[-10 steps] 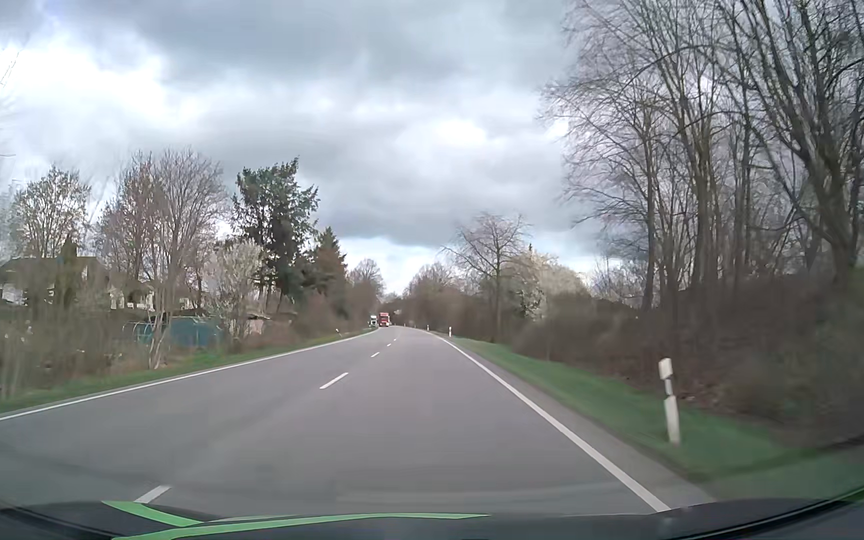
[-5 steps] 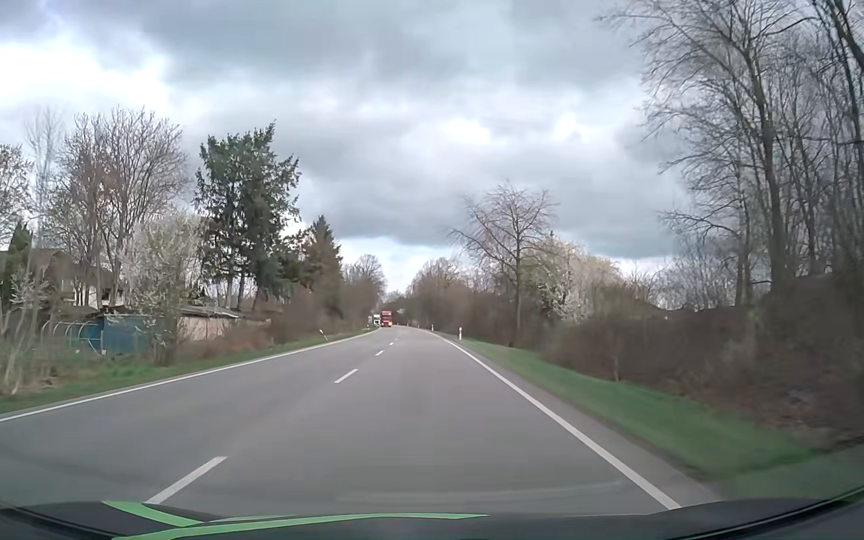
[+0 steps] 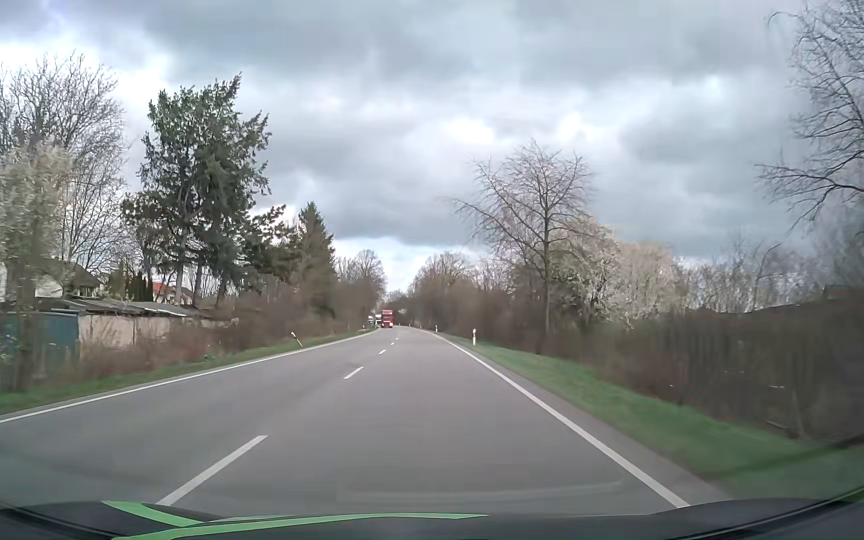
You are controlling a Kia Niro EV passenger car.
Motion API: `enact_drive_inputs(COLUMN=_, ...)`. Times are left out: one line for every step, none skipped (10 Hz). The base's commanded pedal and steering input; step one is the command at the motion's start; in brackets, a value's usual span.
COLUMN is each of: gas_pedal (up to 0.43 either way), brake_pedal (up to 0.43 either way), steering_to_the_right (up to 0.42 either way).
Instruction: Follow the waypoints while adhering to traffic rules and regulations
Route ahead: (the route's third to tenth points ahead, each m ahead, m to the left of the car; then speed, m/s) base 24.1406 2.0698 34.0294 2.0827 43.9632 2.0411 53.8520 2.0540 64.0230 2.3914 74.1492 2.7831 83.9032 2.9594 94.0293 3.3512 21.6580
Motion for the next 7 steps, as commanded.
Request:
enact_drive_inputs(gas_pedal=0.197, brake_pedal=0.0, steering_to_the_right=-0.002)
enact_drive_inputs(gas_pedal=0.197, brake_pedal=0.0, steering_to_the_right=-0.002)
enact_drive_inputs(gas_pedal=0.197, brake_pedal=0.0, steering_to_the_right=-0.002)
enact_drive_inputs(gas_pedal=0.197, brake_pedal=0.0, steering_to_the_right=-0.002)
enact_drive_inputs(gas_pedal=0.197, brake_pedal=0.0, steering_to_the_right=-0.002)
enact_drive_inputs(gas_pedal=0.197, brake_pedal=0.0, steering_to_the_right=-0.002)
enact_drive_inputs(gas_pedal=0.197, brake_pedal=0.0, steering_to_the_right=-0.002)
